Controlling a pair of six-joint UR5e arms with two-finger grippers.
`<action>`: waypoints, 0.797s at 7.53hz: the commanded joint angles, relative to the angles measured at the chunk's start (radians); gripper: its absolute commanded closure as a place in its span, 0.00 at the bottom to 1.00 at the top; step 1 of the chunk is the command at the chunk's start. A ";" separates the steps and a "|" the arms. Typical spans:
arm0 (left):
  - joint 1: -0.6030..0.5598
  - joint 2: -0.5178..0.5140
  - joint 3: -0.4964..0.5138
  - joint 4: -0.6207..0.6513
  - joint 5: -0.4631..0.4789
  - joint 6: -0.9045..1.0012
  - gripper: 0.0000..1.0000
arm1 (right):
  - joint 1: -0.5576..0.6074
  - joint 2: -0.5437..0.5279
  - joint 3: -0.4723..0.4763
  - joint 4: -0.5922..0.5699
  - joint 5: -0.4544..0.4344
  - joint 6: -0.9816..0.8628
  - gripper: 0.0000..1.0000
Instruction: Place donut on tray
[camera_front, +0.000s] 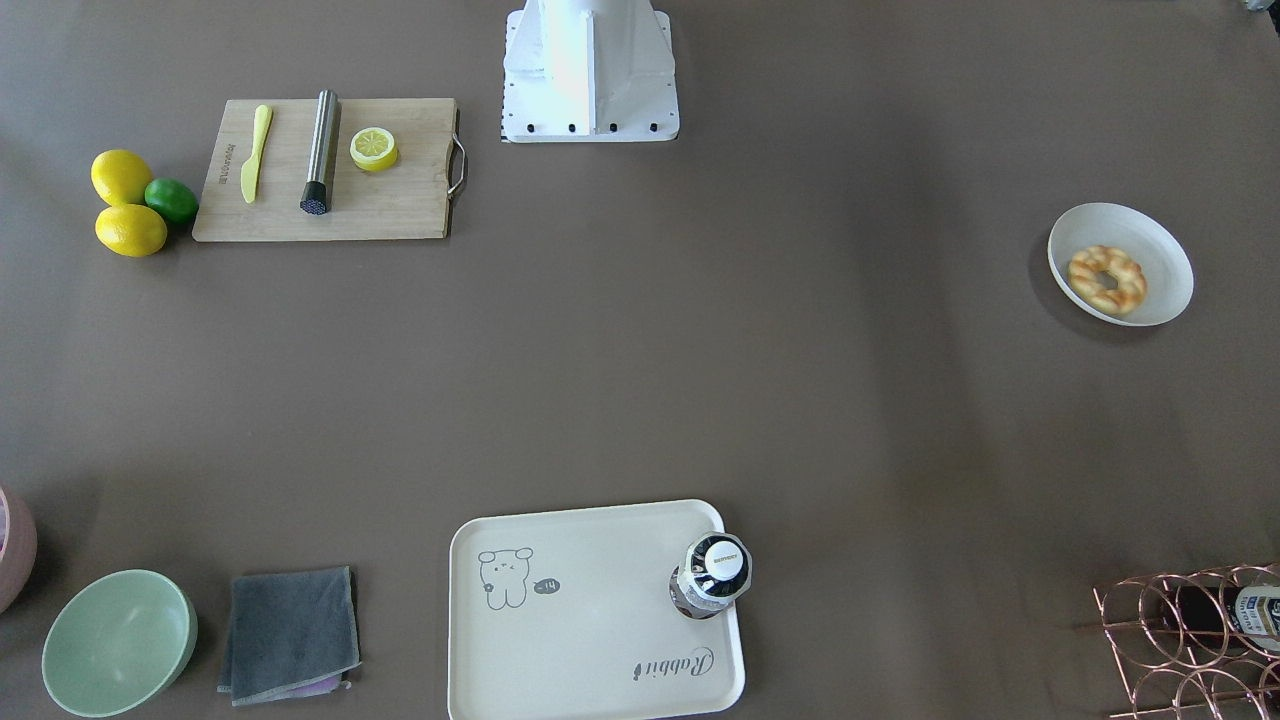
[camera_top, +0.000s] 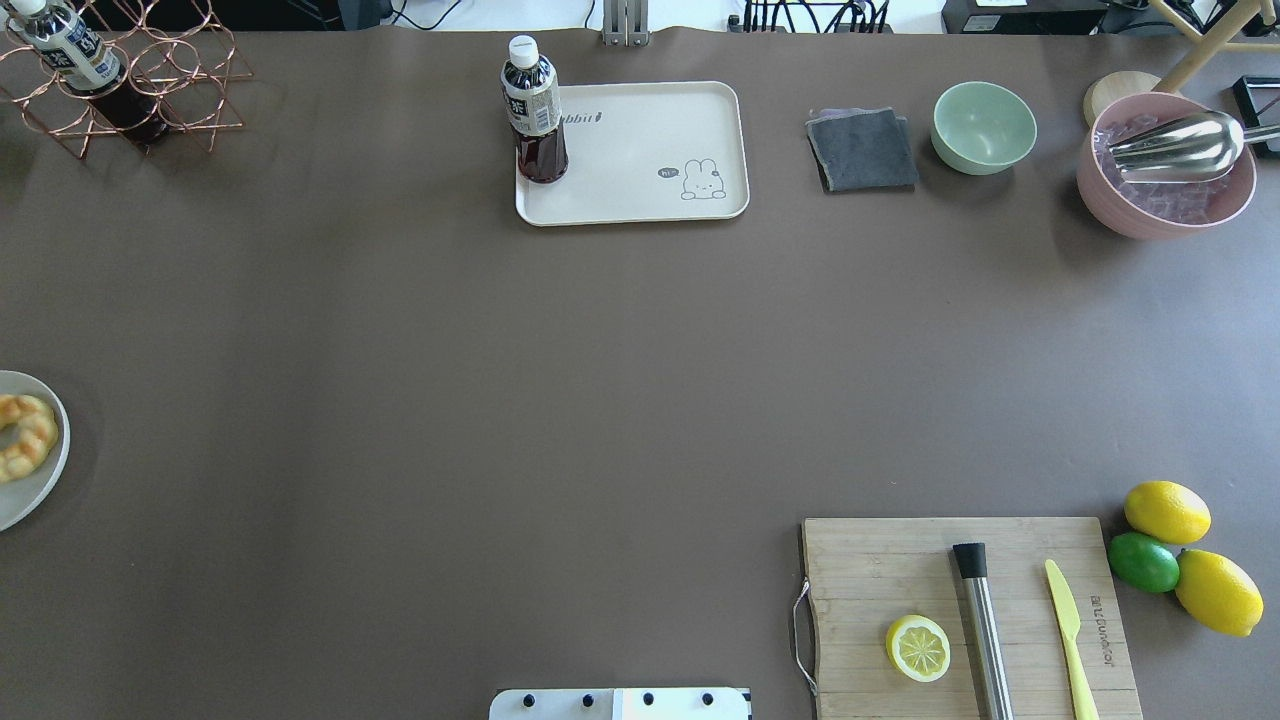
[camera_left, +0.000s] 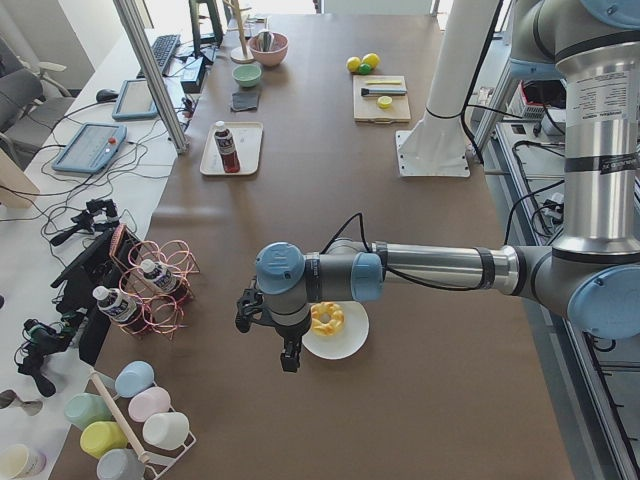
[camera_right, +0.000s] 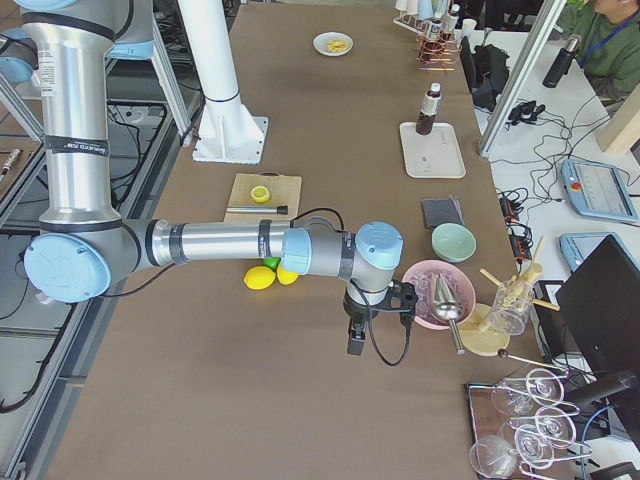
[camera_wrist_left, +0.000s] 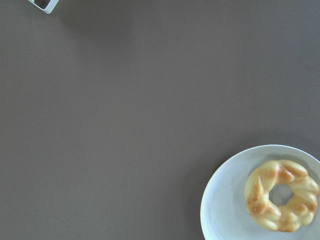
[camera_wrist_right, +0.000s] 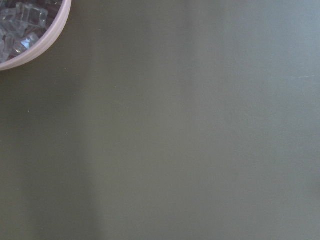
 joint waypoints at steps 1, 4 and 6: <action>0.000 0.001 -0.007 0.001 0.000 0.001 0.02 | 0.000 0.001 0.000 0.000 -0.001 0.000 0.00; 0.000 0.001 -0.012 -0.001 -0.002 0.000 0.02 | 0.000 0.000 0.000 0.000 -0.003 0.000 0.00; 0.000 -0.001 -0.049 -0.001 0.000 -0.002 0.02 | 0.000 0.000 0.000 0.000 0.002 0.000 0.00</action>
